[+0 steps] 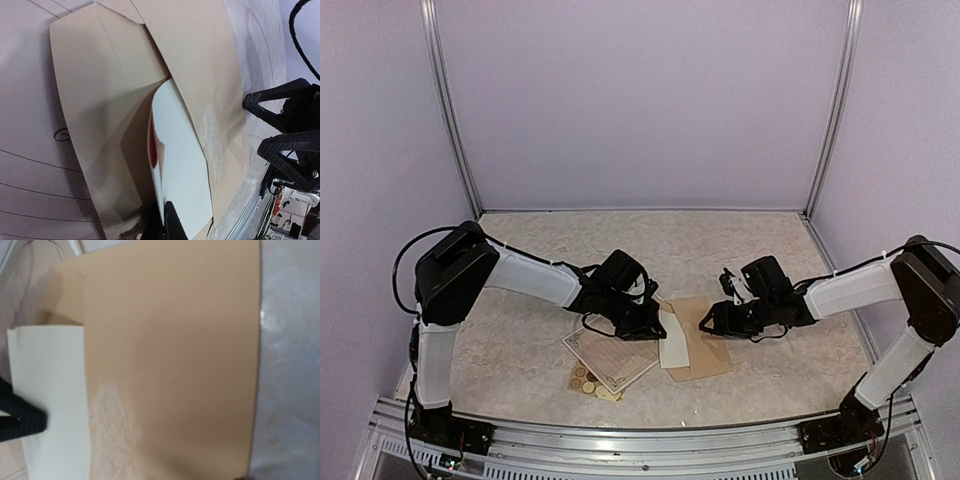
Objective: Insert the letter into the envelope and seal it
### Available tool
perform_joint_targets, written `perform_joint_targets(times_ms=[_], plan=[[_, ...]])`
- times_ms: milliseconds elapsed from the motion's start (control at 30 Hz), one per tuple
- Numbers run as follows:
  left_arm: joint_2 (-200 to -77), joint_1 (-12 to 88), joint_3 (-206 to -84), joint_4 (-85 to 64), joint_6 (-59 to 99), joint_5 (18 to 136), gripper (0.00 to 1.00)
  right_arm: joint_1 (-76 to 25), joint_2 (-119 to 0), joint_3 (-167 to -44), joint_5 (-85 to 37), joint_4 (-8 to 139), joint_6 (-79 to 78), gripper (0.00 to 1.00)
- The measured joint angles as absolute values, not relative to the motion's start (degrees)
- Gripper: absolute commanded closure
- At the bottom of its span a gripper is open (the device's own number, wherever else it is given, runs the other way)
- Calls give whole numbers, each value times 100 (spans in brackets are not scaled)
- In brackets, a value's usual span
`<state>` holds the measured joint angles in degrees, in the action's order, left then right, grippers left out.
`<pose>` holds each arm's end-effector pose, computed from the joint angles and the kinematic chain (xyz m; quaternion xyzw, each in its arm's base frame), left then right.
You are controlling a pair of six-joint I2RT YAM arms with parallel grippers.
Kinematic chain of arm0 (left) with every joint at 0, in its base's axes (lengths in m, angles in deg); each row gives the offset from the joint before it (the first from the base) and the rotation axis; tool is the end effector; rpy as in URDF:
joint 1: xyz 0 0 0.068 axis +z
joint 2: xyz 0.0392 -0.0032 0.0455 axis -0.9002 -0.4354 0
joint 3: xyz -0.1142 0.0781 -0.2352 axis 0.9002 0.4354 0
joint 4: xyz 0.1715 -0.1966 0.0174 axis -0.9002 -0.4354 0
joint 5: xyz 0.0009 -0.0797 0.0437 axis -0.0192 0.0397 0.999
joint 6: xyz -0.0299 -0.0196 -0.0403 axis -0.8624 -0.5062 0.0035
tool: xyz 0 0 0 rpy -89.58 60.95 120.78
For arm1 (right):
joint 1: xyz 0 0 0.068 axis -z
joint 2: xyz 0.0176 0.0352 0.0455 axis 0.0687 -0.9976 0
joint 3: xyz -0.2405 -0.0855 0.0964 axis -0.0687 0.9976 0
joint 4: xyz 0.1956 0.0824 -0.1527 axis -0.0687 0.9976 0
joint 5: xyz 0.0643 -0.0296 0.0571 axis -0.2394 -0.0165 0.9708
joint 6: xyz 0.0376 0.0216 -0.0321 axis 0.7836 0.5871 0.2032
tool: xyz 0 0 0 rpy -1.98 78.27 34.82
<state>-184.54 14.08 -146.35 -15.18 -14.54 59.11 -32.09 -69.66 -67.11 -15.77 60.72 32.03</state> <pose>0.2660 -0.3428 0.1144 0.1082 0.9143 -0.3860 0.0584 0.2280 0.1782 0.1339 -0.0244 0.9293 0.3152 0.1909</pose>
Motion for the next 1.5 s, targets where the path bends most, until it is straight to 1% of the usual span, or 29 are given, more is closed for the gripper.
perform_joint_targets(times_ms=[600, 667, 900, 1167, 1300, 1400, 1500], plan=[[-18638, 1358, -14707, -1147, -1646, 5758, 100, -3432, -7136, -6831, -1444, 5921, 3315, 42], [-18638, 1358, -14714, -1166, -1624, 5789, 94, -3439, -7099, -6838, -1479, 6000, 3319, 41], [-18516, 1332, -14836, -1483, -1347, 6106, 63, -3463, -6592, -6851, -1870, 6732, 3300, 41], [-18245, 1288, -14854, -1964, -1117, 6573, 37, -3465, -6387, -6890, -2259, 7156, 3286, 41], [-18192, 1205, -14924, -2137, -1036, 6790, 27, -3465, -6387, -6890, -2198, 7171, 3291, 41], [-18137, 1157, -14950, -2292, -993, 6980, 23, -3465, -6387, -6888, -2076, 7121, 3306, 42], [-18061, 1126, -14956, -2495, -975, 7177, 21, -3465, -6391, -6888, -1988, 7053, 3313, 45]])
